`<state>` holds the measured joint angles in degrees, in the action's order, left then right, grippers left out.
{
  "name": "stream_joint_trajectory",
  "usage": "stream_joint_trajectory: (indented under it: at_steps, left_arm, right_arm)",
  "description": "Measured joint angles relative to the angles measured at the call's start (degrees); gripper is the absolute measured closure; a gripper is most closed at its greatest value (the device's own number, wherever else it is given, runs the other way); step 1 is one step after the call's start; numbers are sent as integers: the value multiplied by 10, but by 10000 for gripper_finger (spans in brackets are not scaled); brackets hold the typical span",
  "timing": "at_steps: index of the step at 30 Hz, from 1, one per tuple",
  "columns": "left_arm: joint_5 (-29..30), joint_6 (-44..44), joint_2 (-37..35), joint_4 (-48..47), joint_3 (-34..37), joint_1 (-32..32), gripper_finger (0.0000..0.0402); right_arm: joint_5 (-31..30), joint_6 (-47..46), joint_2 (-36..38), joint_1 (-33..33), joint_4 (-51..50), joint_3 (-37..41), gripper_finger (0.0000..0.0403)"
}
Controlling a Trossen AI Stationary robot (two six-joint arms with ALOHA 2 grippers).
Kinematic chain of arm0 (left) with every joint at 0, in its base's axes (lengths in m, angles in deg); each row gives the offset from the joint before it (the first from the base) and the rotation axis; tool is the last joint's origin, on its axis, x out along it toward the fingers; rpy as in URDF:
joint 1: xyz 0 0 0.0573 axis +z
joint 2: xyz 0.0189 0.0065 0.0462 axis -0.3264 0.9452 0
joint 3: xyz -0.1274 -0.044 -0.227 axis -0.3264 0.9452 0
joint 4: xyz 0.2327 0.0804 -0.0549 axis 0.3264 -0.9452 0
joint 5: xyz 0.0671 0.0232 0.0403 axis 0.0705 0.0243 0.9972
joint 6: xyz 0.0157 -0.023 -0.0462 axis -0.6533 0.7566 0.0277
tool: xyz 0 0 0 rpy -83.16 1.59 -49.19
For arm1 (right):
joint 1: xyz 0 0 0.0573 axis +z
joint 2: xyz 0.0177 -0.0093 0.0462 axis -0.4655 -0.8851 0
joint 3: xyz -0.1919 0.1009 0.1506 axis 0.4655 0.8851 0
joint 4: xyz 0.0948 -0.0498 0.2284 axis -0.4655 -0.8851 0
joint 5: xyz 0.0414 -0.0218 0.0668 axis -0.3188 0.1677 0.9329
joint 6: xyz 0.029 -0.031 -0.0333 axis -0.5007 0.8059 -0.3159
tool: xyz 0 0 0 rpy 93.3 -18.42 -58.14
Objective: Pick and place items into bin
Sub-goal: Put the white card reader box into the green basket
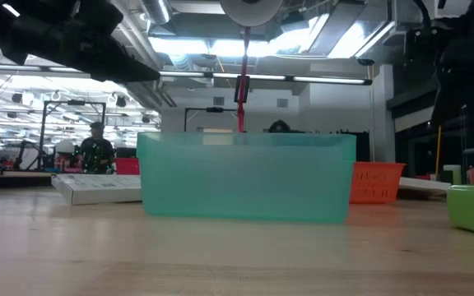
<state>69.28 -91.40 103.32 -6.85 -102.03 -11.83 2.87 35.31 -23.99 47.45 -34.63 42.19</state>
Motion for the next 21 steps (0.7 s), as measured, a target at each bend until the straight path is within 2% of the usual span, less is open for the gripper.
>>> stream_joint_trajectory:
  at_steps: [14,18,21]
  left_arm:
    - [0,0,0,0,0,0,397]
    - [0,0,0,0,0,0,396]
    - [0,0,0,0,0,0,399]
  right_arm:
    - [0,3,0,0,3,0,204]
    - [0,15,0,0,3,0,175]
    - [0,6,0,0,4,0,168]
